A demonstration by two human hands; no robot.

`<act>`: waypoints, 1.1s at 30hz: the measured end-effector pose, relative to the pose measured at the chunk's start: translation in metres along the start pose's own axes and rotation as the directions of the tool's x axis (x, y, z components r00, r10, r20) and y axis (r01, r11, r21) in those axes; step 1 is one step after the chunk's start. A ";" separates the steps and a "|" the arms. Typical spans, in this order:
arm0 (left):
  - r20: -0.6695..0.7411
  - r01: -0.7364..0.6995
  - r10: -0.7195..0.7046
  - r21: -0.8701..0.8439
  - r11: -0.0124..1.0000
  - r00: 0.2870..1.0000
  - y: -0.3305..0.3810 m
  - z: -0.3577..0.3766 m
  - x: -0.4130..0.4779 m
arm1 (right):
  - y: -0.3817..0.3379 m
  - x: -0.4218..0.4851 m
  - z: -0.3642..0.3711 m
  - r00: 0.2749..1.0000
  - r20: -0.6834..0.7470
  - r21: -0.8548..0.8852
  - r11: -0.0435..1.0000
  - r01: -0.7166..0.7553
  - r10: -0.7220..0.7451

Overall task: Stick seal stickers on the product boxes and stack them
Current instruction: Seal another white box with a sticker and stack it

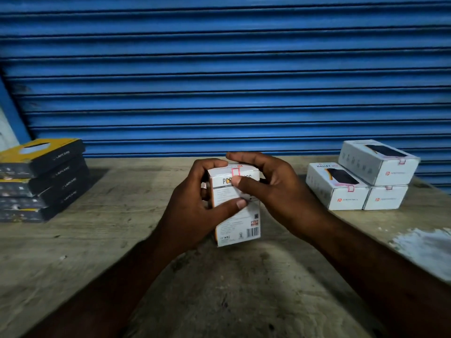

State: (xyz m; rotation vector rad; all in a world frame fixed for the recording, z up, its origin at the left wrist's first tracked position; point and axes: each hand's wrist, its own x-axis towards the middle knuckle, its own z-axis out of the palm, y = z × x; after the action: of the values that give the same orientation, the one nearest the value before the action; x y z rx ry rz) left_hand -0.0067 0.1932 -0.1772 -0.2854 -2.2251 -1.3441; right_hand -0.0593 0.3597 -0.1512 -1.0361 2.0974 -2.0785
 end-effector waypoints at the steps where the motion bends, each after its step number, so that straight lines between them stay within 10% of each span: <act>1: 0.001 0.002 -0.002 0.001 1.000 1.000 0.000 0.000 0.000 | 0.000 0.001 -0.002 1.000 0.023 0.021 1.000 -0.007 0.007; 21: -0.018 -0.002 0.001 -0.061 0.998 1.000 -0.003 0.000 0.001 | 0.004 0.001 -0.001 0.997 -0.004 0.056 0.995 -0.081 0.081; 33: -0.092 -0.198 0.207 0.097 0.975 0.974 -0.007 -0.004 0.004 | 0.006 0.000 0.017 0.976 0.012 0.504 0.842 -0.194 0.217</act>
State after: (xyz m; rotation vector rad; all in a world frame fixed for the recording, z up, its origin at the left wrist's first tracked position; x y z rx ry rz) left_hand -0.0118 0.1862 -0.1793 -0.3923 -2.1002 -1.1254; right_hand -0.0544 0.3440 -0.1580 -0.6592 1.4551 -2.3536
